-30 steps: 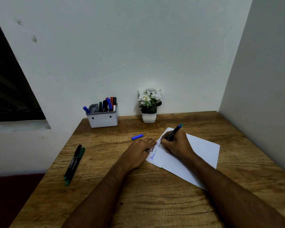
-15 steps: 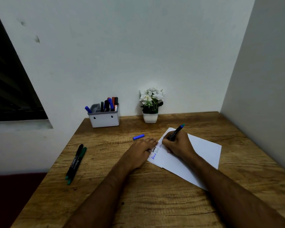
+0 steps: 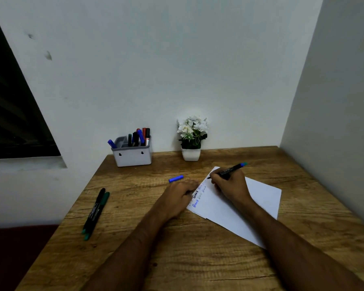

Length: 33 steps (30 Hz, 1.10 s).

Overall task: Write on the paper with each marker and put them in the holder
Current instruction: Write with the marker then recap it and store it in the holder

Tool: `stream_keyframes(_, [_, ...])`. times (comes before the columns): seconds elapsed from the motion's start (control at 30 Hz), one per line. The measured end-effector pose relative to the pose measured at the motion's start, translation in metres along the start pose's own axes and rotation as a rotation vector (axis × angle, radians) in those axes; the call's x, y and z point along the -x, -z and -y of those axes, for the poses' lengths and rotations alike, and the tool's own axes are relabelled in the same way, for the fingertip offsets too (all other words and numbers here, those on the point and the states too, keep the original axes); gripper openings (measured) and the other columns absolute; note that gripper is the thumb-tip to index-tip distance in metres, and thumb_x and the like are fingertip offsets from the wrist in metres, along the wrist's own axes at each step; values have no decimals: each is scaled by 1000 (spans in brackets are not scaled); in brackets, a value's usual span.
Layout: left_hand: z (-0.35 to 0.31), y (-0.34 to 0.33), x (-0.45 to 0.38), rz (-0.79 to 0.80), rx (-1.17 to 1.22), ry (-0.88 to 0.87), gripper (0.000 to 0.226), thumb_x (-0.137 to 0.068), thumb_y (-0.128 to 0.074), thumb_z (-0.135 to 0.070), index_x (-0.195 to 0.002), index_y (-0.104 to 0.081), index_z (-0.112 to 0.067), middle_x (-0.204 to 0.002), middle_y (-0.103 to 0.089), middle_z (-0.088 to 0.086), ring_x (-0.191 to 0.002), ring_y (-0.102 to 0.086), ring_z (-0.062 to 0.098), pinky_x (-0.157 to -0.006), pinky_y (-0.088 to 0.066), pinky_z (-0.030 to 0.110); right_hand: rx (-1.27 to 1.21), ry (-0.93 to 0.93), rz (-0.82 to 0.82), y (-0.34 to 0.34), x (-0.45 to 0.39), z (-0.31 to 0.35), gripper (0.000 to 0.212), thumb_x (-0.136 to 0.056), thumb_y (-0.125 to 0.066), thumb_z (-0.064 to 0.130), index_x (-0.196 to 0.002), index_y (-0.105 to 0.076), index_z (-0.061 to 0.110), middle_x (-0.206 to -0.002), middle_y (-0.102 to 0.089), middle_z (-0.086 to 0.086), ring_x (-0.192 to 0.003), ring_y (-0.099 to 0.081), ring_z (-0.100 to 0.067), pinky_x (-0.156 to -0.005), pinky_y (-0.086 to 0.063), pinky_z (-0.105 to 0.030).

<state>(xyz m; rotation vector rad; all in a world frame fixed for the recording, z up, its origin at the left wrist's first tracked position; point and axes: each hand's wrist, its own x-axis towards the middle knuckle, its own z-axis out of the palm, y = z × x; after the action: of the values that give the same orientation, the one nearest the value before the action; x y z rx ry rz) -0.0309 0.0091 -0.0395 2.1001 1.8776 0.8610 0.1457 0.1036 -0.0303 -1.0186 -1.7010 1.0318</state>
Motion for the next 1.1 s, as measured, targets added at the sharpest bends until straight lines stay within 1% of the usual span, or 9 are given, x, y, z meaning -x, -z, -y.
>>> stream_keyframes(0.1, [-3, 5, -1, 1, -13, 27, 39, -90, -50, -6, -125, -66, -12, -122, -69, -1, -111, -60, 13, -102, -44, 31, -79, 6, 11, 2, -2, 0, 14, -89, -65, 2, -78, -72, -1, -60, -67, -16, -53, -61, -14, -57, -49, -29])
stream_keyframes(0.2, [0, 12, -8, -79, -124, 48, 42, -89, -50, -13, -127, -66, -16, -122, -69, -2, -108, -64, 13, -95, -50, 32, -152, 3, 10, 3, -7, 3, 13, -88, -65, -1, -80, -75, 0, -64, -67, -22, -55, -62, -21, -59, -50, -33])
stream_keyframes(0.3, [0, 19, -17, -184, -184, 73, 28, -83, -48, -4, -95, -72, -15, -95, -73, -4, -85, -65, 16, -74, -55, 34, -169, 17, 6, 4, -11, 8, 12, -89, -66, -2, -83, -76, 0, -70, -70, -25, -53, -62, -21, -57, -52, -31])
stream_keyframes(0.4, [3, 23, -29, -185, -312, 149, 21, -83, -49, -3, -70, -55, -18, -68, -58, -3, -65, -57, 18, -57, -50, 38, -187, 28, 4, 5, -12, 12, 14, -90, -66, -4, -83, -76, 3, -68, -70, -16, -50, -62, -17, -52, -51, -26])
stream_keyframes(0.53, [15, 17, -36, -64, -395, 234, 15, -90, -53, -10, -78, -60, -18, -81, -62, 4, -76, -62, 22, -61, -49, 32, -205, 29, 4, 7, -14, 12, 14, -90, -65, -7, -84, -75, 1, -70, -70, -14, -49, -61, -17, -50, -51, -25])
stream_keyframes(0.63, [21, 12, -36, -108, -424, 249, 18, -87, -52, -7, -77, -62, -17, -80, -65, 5, -77, -65, 24, -62, -50, 32, -215, 26, 11, 7, -16, 11, 11, -89, -66, -6, -87, -75, 1, -71, -70, -17, -52, -62, -19, -51, -52, -27])
stream_keyframes(0.77, [16, 13, -36, -162, -468, 301, 17, -92, -53, -8, -91, -68, -16, -89, -65, 6, -84, -63, 25, -64, -49, 32, -227, 25, 24, 8, -17, 7, 12, -89, -67, -6, -88, -74, 3, -71, -70, -14, -53, -63, -17, -50, -52, -26])
stream_keyframes(1.0, [14, 21, -40, -385, -366, 275, 6, -89, -67, -18, -86, -69, -23, -78, -66, -6, -71, -62, 9, -61, -57, 31, -242, 5, 67, 1, -13, 10, 9, -88, -71, -7, -87, -71, 2, -70, -71, -11, -54, -64, -19, -48, -53, -29])
stream_keyframes(1.1, [-2, 28, -36, -577, -126, 285, 4, -85, -75, -22, -88, -73, -19, -80, -68, -11, -70, -61, 4, -63, -54, 25, -211, 26, 76, -3, -10, 15, 8, -87, -74, -3, -84, -73, 4, -66, -70, -6, -52, -61, -17, -46, -49, -27])
